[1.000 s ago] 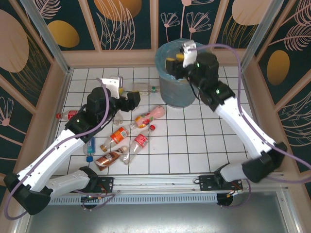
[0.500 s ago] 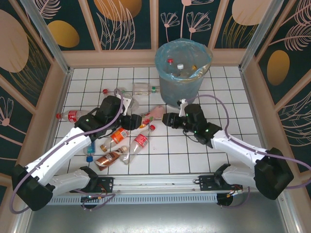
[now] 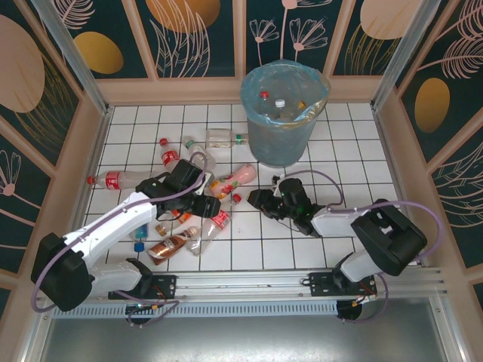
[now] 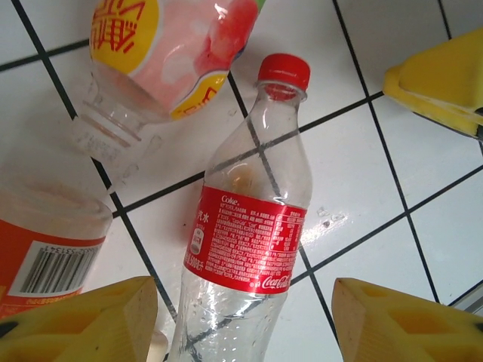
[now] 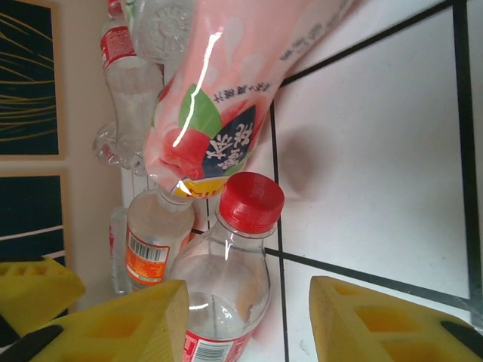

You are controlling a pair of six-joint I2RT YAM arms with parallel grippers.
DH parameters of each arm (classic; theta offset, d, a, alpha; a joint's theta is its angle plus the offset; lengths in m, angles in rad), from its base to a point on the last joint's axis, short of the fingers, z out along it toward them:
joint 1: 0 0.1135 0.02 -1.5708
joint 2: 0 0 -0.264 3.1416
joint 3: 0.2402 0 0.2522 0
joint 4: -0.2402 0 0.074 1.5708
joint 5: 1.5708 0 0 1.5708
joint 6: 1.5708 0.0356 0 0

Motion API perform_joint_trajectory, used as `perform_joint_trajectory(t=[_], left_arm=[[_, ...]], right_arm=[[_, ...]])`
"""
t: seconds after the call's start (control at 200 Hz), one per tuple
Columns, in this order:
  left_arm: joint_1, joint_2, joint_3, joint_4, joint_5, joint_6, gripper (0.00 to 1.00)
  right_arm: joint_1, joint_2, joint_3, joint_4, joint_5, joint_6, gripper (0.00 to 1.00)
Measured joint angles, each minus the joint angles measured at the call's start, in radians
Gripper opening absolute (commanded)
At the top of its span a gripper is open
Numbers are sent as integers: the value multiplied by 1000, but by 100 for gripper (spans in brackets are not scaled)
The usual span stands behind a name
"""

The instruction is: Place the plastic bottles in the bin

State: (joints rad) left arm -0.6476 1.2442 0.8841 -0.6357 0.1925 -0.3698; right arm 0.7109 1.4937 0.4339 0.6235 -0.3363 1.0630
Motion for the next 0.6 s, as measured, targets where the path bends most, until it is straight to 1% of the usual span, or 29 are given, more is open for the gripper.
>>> perform_joint_trajectory(t=[0.17, 0.3, 0.445, 0.6], left_arm=[[0, 24, -21, 0, 13, -14, 63], [-1, 31, -38, 3, 25, -21, 63], [-1, 31, -47, 6, 36, -27, 63], [-1, 31, -48, 15, 37, -28, 64]], right_arm=[[0, 95, 5, 79, -27, 56, 50], [4, 151, 30, 102, -36, 77, 51], [18, 197, 71, 120, -44, 93, 54], [31, 235, 98, 152, -51, 108, 55]])
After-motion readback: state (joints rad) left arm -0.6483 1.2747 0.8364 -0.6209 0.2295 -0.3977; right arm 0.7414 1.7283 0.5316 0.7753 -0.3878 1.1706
